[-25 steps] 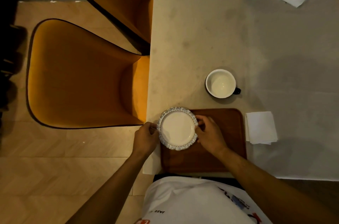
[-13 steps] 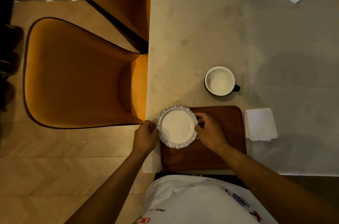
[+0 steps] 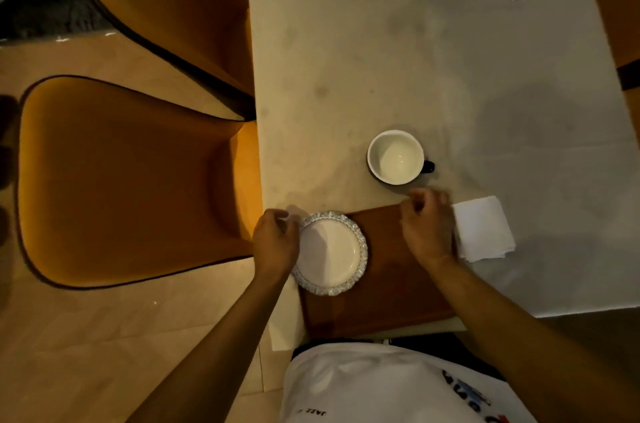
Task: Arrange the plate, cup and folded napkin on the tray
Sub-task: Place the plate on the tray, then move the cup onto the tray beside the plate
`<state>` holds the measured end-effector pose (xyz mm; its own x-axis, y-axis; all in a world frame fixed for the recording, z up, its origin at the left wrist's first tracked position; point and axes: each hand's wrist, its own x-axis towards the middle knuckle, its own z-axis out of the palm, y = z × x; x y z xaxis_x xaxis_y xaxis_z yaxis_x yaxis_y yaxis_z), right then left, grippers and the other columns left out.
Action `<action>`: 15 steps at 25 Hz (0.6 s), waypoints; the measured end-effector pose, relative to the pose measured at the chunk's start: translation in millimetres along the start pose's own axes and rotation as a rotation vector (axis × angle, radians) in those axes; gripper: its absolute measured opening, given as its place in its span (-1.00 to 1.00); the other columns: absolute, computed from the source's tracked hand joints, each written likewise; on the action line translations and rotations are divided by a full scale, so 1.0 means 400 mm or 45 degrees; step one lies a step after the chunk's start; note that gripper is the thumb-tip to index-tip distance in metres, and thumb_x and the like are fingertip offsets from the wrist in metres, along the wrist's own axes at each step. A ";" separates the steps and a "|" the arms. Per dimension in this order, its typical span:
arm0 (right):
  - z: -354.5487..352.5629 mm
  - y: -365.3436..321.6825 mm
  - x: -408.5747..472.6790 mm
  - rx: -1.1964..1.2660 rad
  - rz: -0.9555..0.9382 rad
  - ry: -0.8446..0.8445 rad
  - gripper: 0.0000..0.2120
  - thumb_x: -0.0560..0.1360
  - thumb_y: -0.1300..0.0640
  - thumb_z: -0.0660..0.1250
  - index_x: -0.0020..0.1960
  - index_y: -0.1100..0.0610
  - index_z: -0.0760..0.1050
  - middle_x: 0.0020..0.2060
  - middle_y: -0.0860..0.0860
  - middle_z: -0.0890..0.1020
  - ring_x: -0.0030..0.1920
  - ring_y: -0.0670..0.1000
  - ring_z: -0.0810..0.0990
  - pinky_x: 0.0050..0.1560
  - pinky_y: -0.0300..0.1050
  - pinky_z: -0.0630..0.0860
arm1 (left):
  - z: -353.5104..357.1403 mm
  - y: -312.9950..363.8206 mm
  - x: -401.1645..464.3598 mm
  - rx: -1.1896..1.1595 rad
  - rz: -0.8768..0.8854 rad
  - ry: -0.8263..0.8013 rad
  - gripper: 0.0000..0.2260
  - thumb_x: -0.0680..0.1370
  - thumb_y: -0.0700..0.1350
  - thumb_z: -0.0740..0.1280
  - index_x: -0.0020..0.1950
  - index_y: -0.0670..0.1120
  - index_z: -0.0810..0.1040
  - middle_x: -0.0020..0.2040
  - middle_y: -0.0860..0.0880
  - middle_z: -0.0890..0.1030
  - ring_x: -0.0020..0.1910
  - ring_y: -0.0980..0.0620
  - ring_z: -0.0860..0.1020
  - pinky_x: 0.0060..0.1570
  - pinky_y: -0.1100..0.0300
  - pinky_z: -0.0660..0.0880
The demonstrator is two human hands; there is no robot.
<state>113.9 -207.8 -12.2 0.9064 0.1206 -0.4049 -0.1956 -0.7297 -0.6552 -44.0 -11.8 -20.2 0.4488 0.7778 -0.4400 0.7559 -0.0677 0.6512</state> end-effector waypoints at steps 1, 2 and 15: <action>-0.018 -0.007 0.022 0.039 -0.021 0.094 -0.81 0.56 0.04 0.30 0.16 -0.05 0.41 0.22 0.02 0.41 0.06 0.09 0.58 -0.11 -0.13 0.55 | 0.018 0.043 0.016 0.012 0.071 -0.022 -0.79 0.57 -0.02 0.34 0.13 -0.10 0.54 -0.01 -0.07 0.64 -0.10 0.02 0.56 -0.14 0.16 0.43; -0.036 -0.015 0.047 0.091 -0.039 0.152 -0.75 0.55 0.07 0.31 0.21 -0.02 0.39 0.27 0.03 0.38 0.11 0.10 0.56 -0.11 -0.16 0.54 | 0.041 0.090 0.032 -0.008 0.138 -0.078 -0.80 0.57 -0.03 0.33 0.13 -0.10 0.55 0.01 -0.06 0.64 -0.09 0.03 0.56 -0.13 0.17 0.43; -0.049 -0.064 0.151 0.182 -0.065 -0.074 -0.54 0.53 0.31 0.23 0.38 0.00 0.46 0.33 0.03 0.55 0.26 0.11 0.51 0.18 0.15 0.61 | 0.235 0.348 0.096 -0.600 -0.113 -0.631 -0.63 0.53 -0.38 0.20 0.21 -0.05 0.58 0.25 -0.19 0.54 0.22 -0.22 0.51 0.07 -0.13 0.60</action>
<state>181.1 -195.1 -7.1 0.8943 0.1967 -0.4019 -0.2046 -0.6191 -0.7582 123.2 -50.1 -4.5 0.6445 0.3829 -0.6618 0.5622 0.3493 0.7496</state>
